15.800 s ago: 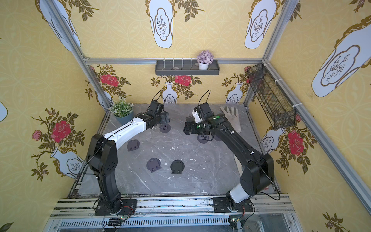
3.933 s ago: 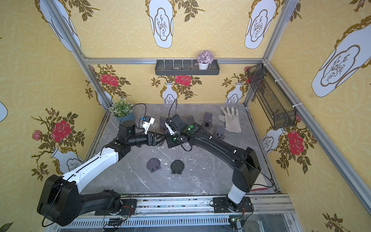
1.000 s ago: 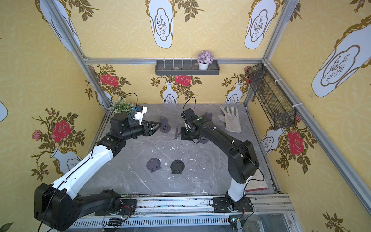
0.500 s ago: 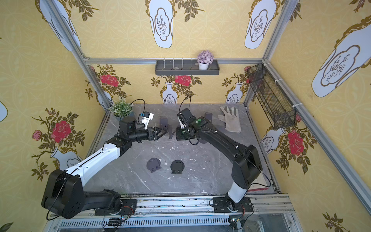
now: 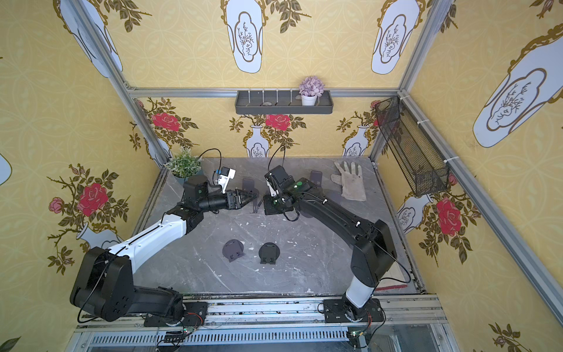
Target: Open the phone stand
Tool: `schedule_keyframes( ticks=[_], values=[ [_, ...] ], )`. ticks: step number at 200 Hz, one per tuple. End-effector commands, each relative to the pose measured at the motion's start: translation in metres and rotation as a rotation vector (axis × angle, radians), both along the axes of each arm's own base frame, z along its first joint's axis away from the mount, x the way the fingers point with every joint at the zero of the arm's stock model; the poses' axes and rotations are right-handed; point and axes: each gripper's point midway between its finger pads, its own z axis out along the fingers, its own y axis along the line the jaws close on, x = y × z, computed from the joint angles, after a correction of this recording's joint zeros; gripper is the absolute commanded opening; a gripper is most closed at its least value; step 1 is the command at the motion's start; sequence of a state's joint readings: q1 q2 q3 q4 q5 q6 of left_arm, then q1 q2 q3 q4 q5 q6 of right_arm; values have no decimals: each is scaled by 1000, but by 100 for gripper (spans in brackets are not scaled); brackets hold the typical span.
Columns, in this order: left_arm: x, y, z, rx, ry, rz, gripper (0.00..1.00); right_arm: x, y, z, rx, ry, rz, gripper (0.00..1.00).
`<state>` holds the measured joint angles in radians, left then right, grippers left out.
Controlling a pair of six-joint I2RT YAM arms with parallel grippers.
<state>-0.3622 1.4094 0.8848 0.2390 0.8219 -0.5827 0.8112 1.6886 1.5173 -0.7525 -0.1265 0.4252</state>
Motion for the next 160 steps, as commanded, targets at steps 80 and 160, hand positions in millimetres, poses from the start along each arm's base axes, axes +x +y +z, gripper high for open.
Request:
schedule_keyframes(
  ticks=[80, 160],
  values=[
    [16, 10, -21, 141, 3, 86, 99, 6, 17, 8, -5, -44, 42, 0],
    [18, 3, -18, 140, 0, 79, 91, 8, 26, 5, -36, -44, 66, 0]
  ],
)
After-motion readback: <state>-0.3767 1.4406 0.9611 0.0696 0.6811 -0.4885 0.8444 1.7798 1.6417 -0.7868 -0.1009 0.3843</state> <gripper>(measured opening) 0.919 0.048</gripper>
